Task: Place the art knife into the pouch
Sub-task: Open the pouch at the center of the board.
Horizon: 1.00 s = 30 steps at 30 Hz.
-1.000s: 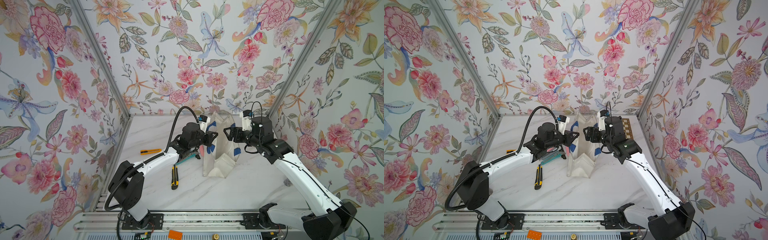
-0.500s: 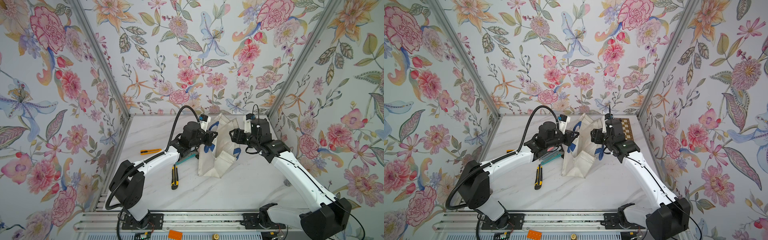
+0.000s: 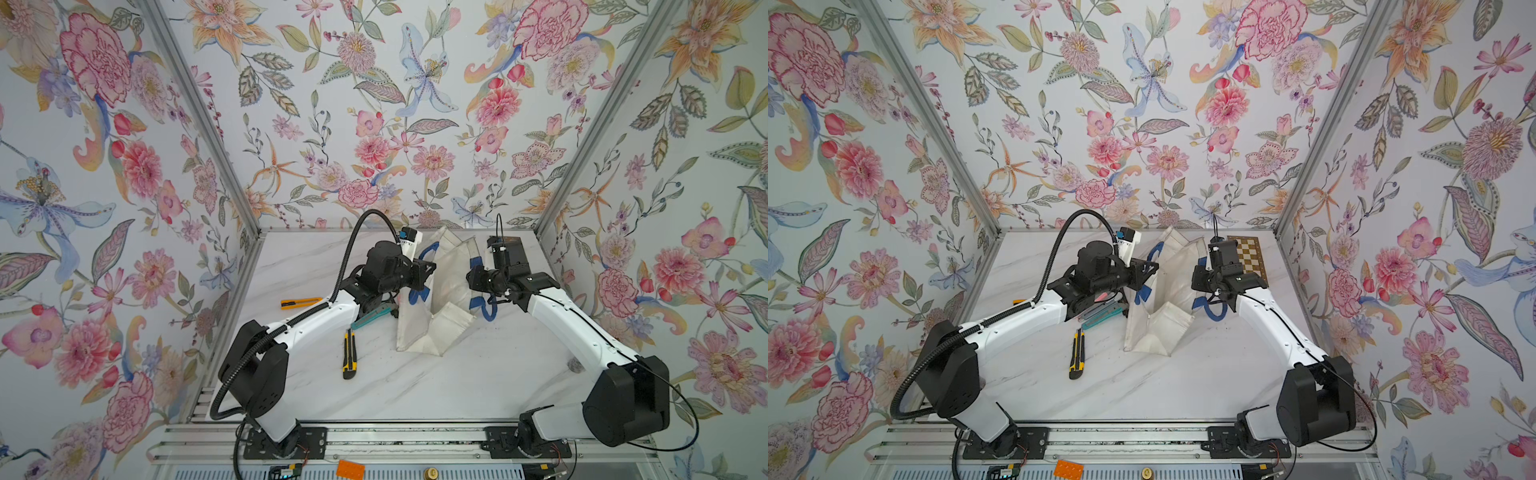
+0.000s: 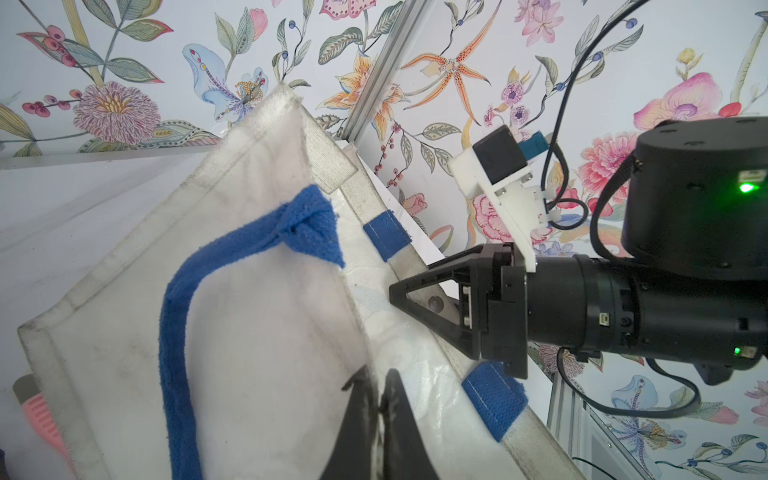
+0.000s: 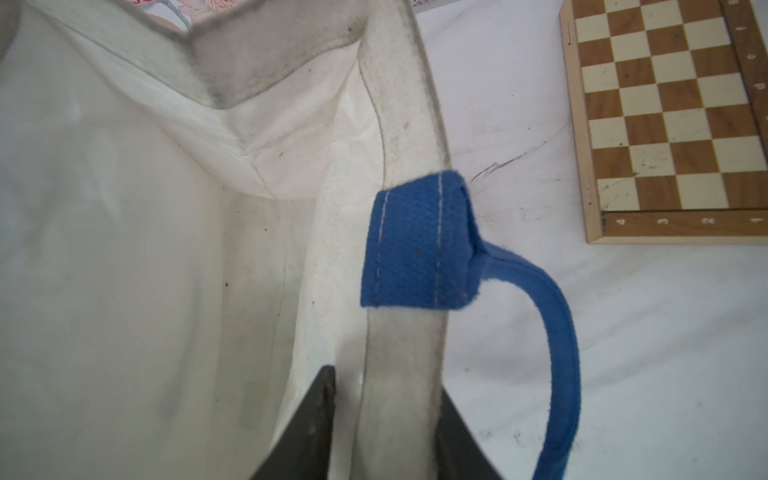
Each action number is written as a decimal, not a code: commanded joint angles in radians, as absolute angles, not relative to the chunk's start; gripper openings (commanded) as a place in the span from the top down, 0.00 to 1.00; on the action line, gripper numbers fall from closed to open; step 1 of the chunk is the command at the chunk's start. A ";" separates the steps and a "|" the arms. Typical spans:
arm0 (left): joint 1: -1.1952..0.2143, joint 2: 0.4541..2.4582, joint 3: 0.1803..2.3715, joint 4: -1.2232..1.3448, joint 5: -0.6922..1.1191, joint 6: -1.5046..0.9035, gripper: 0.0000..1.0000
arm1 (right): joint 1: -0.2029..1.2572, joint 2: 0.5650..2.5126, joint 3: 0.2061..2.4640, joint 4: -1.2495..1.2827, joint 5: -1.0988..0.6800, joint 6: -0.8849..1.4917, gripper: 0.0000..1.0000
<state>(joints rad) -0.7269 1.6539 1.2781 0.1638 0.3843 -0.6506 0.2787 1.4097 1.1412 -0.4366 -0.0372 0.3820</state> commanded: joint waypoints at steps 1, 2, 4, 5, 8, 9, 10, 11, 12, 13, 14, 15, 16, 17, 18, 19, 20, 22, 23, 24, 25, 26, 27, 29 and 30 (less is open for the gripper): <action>-0.734 1.655 1.337 0.166 0.356 -0.601 1.00 | 0.253 1.377 1.131 -0.411 -0.026 0.381 0.86; -0.733 1.655 1.345 0.147 0.338 -0.586 1.00 | 0.245 1.363 1.128 -0.411 -0.007 0.380 0.92; -0.734 1.658 1.360 0.103 0.295 -0.557 1.00 | 0.224 1.331 1.116 -0.413 0.008 0.380 1.00; -0.733 1.659 1.375 0.072 0.271 -0.542 1.00 | 0.211 1.311 1.110 -0.414 0.009 0.377 1.00; -0.735 1.660 1.403 -0.012 0.207 -0.508 1.00 | 0.178 1.269 1.104 -0.431 0.005 0.358 1.00; -0.736 1.654 1.396 -0.015 0.202 -0.505 1.00 | 0.168 1.259 1.108 -0.442 0.006 0.345 1.00; -0.737 1.651 1.387 -0.014 0.199 -0.502 1.00 | 0.157 1.256 1.115 -0.455 0.009 0.333 1.00; -0.737 1.651 1.384 -0.014 0.194 -0.505 1.00 | 0.149 1.257 1.125 -0.469 0.014 0.326 1.00; -0.737 1.655 1.386 -0.016 0.185 -0.503 1.00 | 0.143 1.259 1.131 -0.479 0.017 0.318 1.00; -0.737 1.663 1.392 -0.027 0.174 -0.498 1.00 | 0.135 1.264 1.136 -0.483 0.016 0.311 1.00; -0.736 1.675 1.406 -0.046 0.161 -0.487 1.00 | 0.128 1.268 1.138 -0.483 0.008 0.309 1.00; -0.736 1.682 1.417 -0.068 0.148 -0.475 1.00 | 0.121 1.271 1.140 -0.483 0.000 0.308 1.00; -0.736 1.690 1.431 -0.092 0.125 -0.464 0.95 | 0.115 1.275 1.141 -0.483 -0.015 0.308 1.00; -0.737 1.695 1.441 -0.114 0.102 -0.452 0.92 | 0.112 1.280 1.141 -0.483 -0.025 0.306 1.00; -0.736 1.697 1.447 -0.130 0.082 -0.443 0.85 | 0.111 1.284 1.141 -0.483 -0.030 0.303 1.00; -0.737 1.693 1.448 -0.148 0.056 -0.431 0.72 | 0.111 1.288 1.143 -0.483 -0.035 0.298 1.00; -0.736 1.688 1.449 -0.165 0.025 -0.424 0.59 | 0.110 1.293 1.143 -0.483 -0.040 0.293 1.00; -0.736 1.672 1.444 -0.196 -0.030 -0.409 0.58 | 0.110 1.301 1.144 -0.483 -0.057 0.286 1.00; -0.736 1.662 1.440 -0.209 -0.060 -0.406 0.54 | 0.110 1.306 1.146 -0.482 -0.066 0.284 1.00; -0.736 1.646 1.428 -0.222 -0.090 -0.402 0.47 | 0.110 1.312 1.149 -0.481 -0.073 0.281 1.00; -0.735 1.631 1.417 -0.238 -0.125 -0.401 0.43 | 0.110 1.316 1.150 -0.481 -0.078 0.279 1.00; -0.735 1.618 1.411 -0.255 -0.159 -0.402 0.42 | 0.111 1.319 1.150 -0.476 -0.086 0.279 1.00; -0.735 1.605 1.405 -0.278 -0.196 -0.403 0.40 | 0.112 1.322 1.148 -0.468 -0.099 0.278 1.00; -0.735 1.580 1.386 -0.318 -0.245 -0.407 0.37 | 0.112 1.330 1.149 -0.457 -0.126 0.277 1.00; -0.735 1.572 1.364 -0.333 -0.258 -0.409 0.35 | 0.112 1.334 1.153 -0.456 -0.142 0.274 1.00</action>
